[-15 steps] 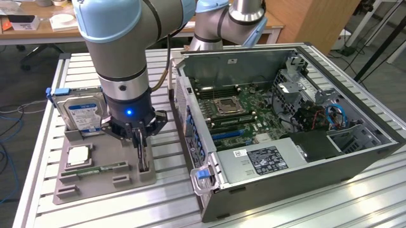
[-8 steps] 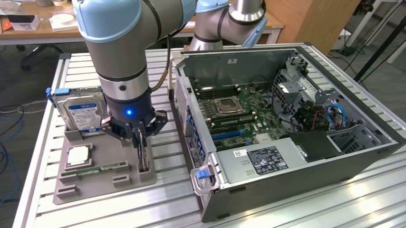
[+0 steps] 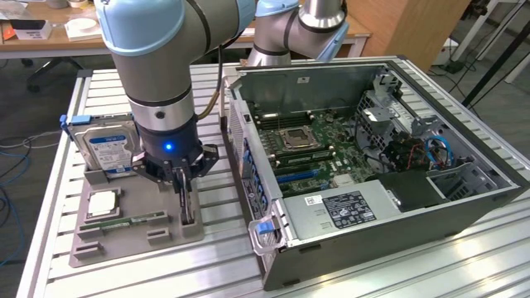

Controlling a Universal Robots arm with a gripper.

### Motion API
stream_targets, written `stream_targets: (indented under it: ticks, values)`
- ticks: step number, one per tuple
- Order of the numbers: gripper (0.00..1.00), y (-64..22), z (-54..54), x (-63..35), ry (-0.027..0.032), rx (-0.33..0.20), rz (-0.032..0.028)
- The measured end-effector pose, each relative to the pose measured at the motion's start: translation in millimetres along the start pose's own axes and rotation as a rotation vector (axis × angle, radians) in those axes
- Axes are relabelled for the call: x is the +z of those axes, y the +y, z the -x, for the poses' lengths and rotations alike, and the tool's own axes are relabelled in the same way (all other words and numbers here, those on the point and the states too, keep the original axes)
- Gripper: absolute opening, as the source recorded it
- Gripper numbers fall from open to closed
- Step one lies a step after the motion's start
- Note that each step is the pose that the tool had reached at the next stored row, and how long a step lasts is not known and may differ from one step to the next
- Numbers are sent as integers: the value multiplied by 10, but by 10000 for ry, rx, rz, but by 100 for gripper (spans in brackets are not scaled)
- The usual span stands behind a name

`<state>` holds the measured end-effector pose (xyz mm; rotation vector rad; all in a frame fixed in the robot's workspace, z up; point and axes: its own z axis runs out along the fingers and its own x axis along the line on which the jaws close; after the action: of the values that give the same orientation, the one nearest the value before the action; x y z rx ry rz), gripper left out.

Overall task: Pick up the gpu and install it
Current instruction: 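Pick up the gpu and move the gpu toward the slot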

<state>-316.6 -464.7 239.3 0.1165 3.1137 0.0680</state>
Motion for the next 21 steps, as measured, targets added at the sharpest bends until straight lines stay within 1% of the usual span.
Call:
stream_targets:
  ticks: [8, 21]
  values:
    - [26, 1, 1, -16, -1, 1, 0]
    - [26, 5, 3, -117, 0, 1, 0]
